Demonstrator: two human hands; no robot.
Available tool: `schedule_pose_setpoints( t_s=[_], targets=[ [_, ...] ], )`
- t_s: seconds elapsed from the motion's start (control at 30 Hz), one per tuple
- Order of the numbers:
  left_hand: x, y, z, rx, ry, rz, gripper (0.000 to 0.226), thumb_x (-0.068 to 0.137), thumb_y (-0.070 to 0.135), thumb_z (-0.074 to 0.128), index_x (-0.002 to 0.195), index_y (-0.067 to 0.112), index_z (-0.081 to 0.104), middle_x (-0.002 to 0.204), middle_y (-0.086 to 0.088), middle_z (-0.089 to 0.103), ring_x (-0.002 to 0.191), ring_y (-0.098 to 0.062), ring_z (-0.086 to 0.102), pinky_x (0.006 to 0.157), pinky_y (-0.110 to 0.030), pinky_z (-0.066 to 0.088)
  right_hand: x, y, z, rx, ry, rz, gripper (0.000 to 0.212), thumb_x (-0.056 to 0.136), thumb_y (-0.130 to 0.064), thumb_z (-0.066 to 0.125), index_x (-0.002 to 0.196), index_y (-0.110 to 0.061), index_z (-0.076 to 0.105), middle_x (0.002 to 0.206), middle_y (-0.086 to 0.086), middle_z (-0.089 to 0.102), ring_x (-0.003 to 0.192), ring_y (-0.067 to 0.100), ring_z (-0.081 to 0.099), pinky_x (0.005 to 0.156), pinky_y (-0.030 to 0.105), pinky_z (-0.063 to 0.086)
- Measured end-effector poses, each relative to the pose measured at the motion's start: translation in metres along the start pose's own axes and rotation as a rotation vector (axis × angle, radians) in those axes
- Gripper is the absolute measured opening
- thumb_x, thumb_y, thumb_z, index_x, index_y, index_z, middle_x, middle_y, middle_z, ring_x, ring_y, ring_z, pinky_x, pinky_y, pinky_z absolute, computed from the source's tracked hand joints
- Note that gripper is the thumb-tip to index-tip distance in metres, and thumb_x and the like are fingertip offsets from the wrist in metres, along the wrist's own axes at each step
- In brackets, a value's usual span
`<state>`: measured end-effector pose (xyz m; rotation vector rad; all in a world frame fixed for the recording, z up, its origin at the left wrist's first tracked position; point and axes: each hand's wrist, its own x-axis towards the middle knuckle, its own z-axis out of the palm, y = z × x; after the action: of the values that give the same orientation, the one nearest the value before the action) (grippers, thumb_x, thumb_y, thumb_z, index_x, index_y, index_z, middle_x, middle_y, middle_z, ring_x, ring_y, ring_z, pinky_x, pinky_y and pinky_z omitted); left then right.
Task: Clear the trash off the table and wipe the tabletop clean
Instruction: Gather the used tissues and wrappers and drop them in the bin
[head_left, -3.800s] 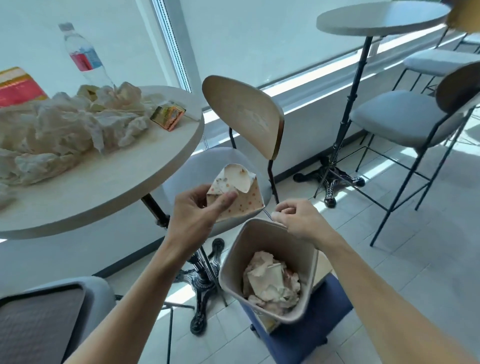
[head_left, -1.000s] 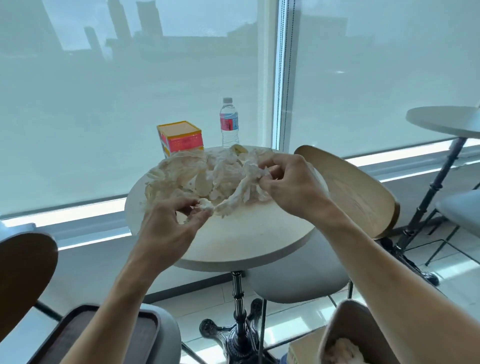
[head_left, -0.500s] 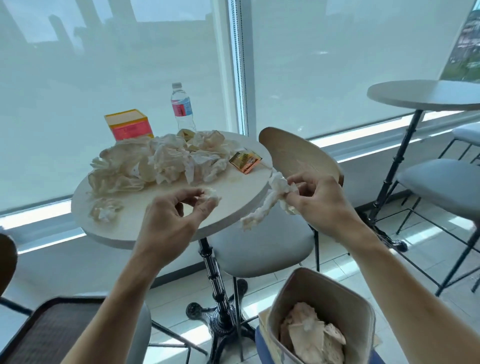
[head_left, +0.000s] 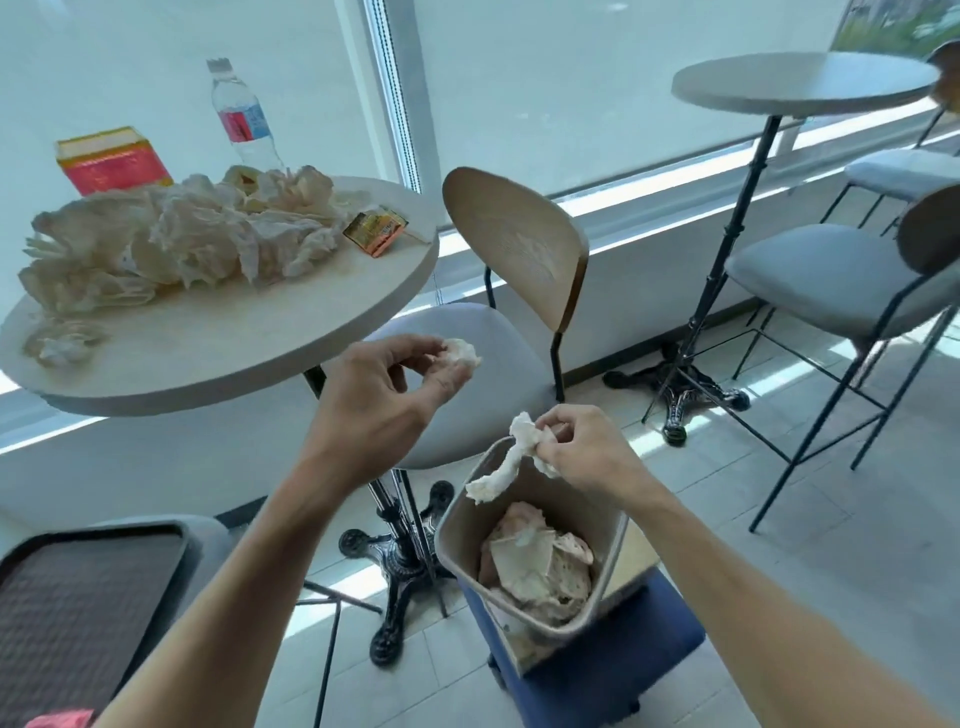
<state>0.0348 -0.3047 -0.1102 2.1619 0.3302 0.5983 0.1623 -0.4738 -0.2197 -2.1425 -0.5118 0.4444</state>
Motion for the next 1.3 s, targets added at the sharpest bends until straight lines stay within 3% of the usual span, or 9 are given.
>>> schedule_pose_setpoints(
  t_s=[0.17,0.3,0.43,0.57,0.73,0.93,1.03,1.17,1.3],
  targets=[
    [-0.011,-0.004,0.033,0.025,-0.062,-0.006,0.032,0.082,0.040,0.074,0.109,0.023,0.073,0.083,0.012,0.067,0.050,-0.003,0.036,0.051,-0.023,0.037,-0.006,0.029,-0.001,-0.047,-0.149,0.078,0.035,0.087,-0.029,0.069,0.121,-0.026,0.064,0.090,-0.006,0.062,0.082,0.010,0.059,0.076,0.024,0.045],
    [-0.019,-0.016,0.059,0.081,-0.121,-0.059,0.033,0.081,0.044,0.073,0.107,0.024,0.073,0.086,0.013,0.069,0.052,0.003,0.048,0.053,-0.014,0.038,-0.005,0.033,-0.018,0.000,-0.125,0.090,0.022,0.087,-0.029,0.069,0.109,-0.026,0.068,0.089,-0.005,0.065,0.080,0.011,0.062,0.072,0.024,0.047],
    [-0.030,-0.037,0.085,0.147,-0.265,-0.161,0.036,0.079,0.045,0.075,0.107,0.023,0.074,0.089,0.013,0.070,0.078,0.004,0.062,0.067,-0.008,0.047,-0.001,0.026,-0.029,0.068,-0.084,0.068,0.012,0.085,-0.029,0.071,0.097,-0.030,0.068,0.086,-0.001,0.066,0.082,0.017,0.064,0.072,0.028,0.050],
    [-0.036,-0.063,0.094,0.255,-0.362,-0.260,0.046,0.078,0.046,0.075,0.119,0.027,0.069,0.100,0.009,0.069,0.093,-0.006,0.062,0.087,-0.022,0.048,-0.002,0.012,-0.029,0.075,-0.092,0.029,0.016,0.087,-0.032,0.070,0.103,-0.028,0.068,0.089,-0.003,0.065,0.082,0.015,0.064,0.071,0.025,0.048],
    [-0.029,-0.068,0.070,0.247,-0.241,-0.240,0.034,0.079,0.044,0.073,0.110,0.030,0.072,0.096,0.012,0.069,0.080,-0.002,0.061,0.081,-0.028,0.054,-0.003,-0.015,-0.021,0.068,-0.114,-0.040,0.018,0.089,-0.035,0.068,0.106,-0.029,0.069,0.088,-0.006,0.064,0.080,0.009,0.062,0.074,0.023,0.046],
    [-0.013,-0.053,0.002,0.240,-0.054,-0.156,0.024,0.084,0.038,0.071,0.104,0.025,0.071,0.086,0.015,0.067,0.066,-0.003,0.061,0.064,-0.020,0.053,0.002,-0.084,-0.018,0.103,-0.165,-0.200,0.017,0.094,-0.033,0.063,0.110,-0.027,0.066,0.091,0.000,0.064,0.077,0.009,0.059,0.078,0.027,0.053],
    [-0.004,-0.041,-0.038,0.283,0.072,-0.101,0.023,0.085,0.035,0.070,0.106,0.025,0.071,0.084,0.015,0.067,0.063,-0.007,0.062,0.066,-0.032,0.057,0.006,-0.129,-0.019,0.098,-0.165,-0.296,0.018,0.095,-0.030,0.063,0.111,-0.024,0.067,0.098,0.005,0.065,0.083,0.013,0.061,0.075,0.022,0.053],
    [0.005,-0.034,-0.089,0.342,0.223,-0.050,0.021,0.084,0.036,0.071,0.103,0.027,0.072,0.084,0.016,0.068,0.065,-0.001,0.059,0.067,-0.031,0.055,0.015,-0.185,-0.015,0.094,-0.141,-0.428,0.018,0.093,-0.029,0.065,0.109,-0.022,0.069,0.096,0.003,0.067,0.089,0.019,0.066,0.078,0.027,0.056],
    [0.016,-0.043,-0.133,0.476,0.357,-0.056,0.018,0.084,0.037,0.070,0.100,0.029,0.073,0.086,0.014,0.067,0.075,-0.006,0.056,0.074,-0.033,0.049,0.025,-0.233,-0.002,0.106,-0.113,-0.536,0.014,0.091,-0.025,0.067,0.102,-0.020,0.072,0.082,-0.004,0.065,0.070,0.009,0.058,0.074,0.027,0.054]
  ],
)
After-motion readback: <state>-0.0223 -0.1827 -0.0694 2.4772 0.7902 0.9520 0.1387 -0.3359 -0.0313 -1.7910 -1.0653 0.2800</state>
